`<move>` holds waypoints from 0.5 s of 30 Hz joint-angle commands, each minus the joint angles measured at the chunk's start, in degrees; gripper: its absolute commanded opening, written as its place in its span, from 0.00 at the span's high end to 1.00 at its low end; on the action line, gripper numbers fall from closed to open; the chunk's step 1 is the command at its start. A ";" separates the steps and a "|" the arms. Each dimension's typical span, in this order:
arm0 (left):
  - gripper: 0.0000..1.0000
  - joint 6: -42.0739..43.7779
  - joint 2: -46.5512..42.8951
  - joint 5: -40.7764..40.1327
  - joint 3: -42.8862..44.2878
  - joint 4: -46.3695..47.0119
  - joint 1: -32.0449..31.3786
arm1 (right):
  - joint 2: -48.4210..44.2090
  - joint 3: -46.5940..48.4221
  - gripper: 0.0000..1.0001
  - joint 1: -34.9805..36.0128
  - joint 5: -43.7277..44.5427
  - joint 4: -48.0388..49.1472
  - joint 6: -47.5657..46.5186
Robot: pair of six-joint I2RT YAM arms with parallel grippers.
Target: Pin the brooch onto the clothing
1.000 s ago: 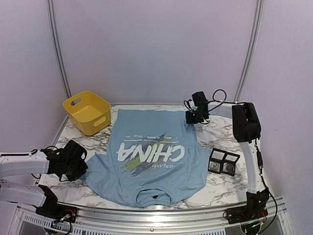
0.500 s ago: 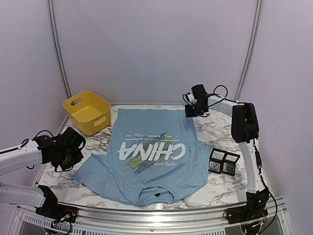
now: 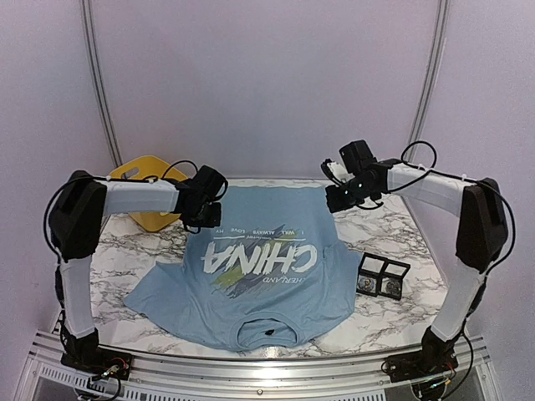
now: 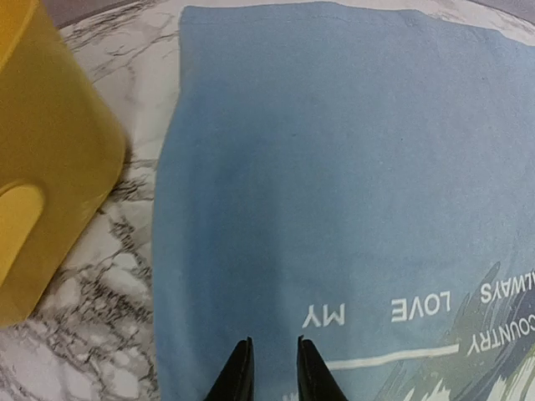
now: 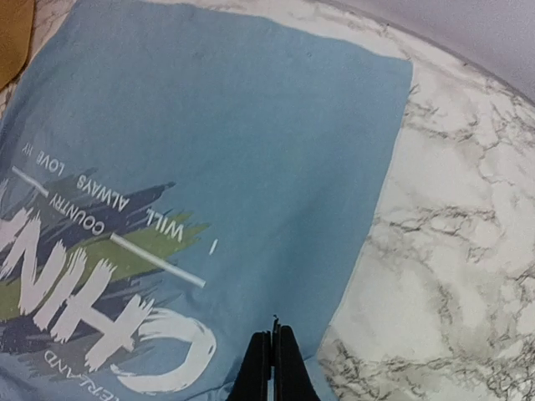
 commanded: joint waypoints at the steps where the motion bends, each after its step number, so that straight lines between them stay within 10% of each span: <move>1: 0.81 7.85 8.74 4.08 9.73 0.47 1.50 | -7.34 -10.12 1.00 4.11 -1.15 -1.79 4.37; 15: 0.81 1.36 19.42 6.97 15.09 -0.69 5.47 | -14.81 -34.80 1.00 8.35 4.85 3.39 18.68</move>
